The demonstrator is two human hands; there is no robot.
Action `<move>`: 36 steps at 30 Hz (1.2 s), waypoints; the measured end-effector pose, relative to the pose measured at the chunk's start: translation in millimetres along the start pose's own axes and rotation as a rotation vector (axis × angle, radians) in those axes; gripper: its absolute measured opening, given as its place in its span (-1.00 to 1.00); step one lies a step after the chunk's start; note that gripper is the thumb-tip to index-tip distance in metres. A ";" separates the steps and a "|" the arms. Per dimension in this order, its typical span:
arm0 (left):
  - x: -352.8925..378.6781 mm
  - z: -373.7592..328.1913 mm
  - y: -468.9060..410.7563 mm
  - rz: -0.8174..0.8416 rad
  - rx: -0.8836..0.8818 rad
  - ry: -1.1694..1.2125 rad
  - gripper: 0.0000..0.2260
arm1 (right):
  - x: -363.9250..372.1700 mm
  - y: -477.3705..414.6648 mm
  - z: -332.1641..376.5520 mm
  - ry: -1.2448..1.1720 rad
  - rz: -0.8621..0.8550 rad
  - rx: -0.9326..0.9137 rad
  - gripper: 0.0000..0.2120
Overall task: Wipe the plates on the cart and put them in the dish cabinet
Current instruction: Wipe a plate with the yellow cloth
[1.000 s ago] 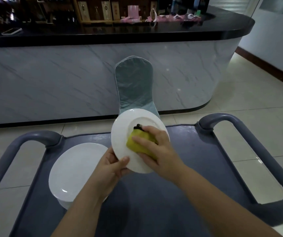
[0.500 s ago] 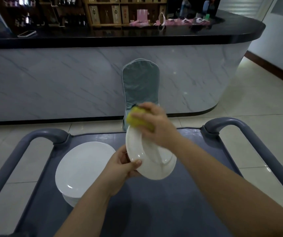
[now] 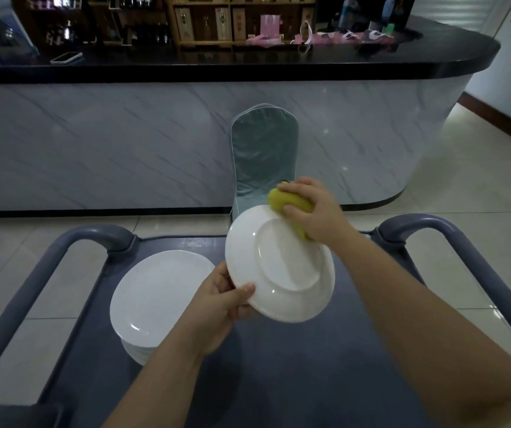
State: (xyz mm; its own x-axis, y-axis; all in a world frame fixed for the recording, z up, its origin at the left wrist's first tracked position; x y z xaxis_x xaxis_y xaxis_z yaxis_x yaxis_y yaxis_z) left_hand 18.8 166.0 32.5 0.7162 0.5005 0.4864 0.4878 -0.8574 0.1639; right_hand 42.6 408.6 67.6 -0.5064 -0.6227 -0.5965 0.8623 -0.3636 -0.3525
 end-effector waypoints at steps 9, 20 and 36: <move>7.3 9.9 -41.2 -0.226 0.023 0.450 -0.59 | 33.4 114.8 4.2 0.123 -0.145 -0.182 -0.67; 27.1 22.7 -46.8 -0.162 0.009 0.506 -0.58 | 43.3 139.5 15.3 0.259 -0.149 -0.246 -0.63; 18.6 15.5 -21.6 0.054 -0.046 0.024 -0.57 | 1.6 40.8 16.4 0.146 -0.212 -0.018 -0.62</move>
State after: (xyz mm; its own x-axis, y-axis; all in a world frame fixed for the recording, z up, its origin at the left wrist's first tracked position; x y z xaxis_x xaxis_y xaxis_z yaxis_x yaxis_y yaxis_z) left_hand 29.4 195.7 24.6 0.7285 0.4503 0.5162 0.4243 -0.8882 0.1760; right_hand 77.0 381.4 64.1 -0.6723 -0.4264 -0.6051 0.7370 -0.4625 -0.4929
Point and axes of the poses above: each hand's wrist, its own y-axis away from the middle knuckle, its own x-axis out of the palm, z = x × y, the point moved 1 cm from there along -y, towards the middle knuckle, and after that the axes turned 6 degrees about z, right-handed, at the moved point
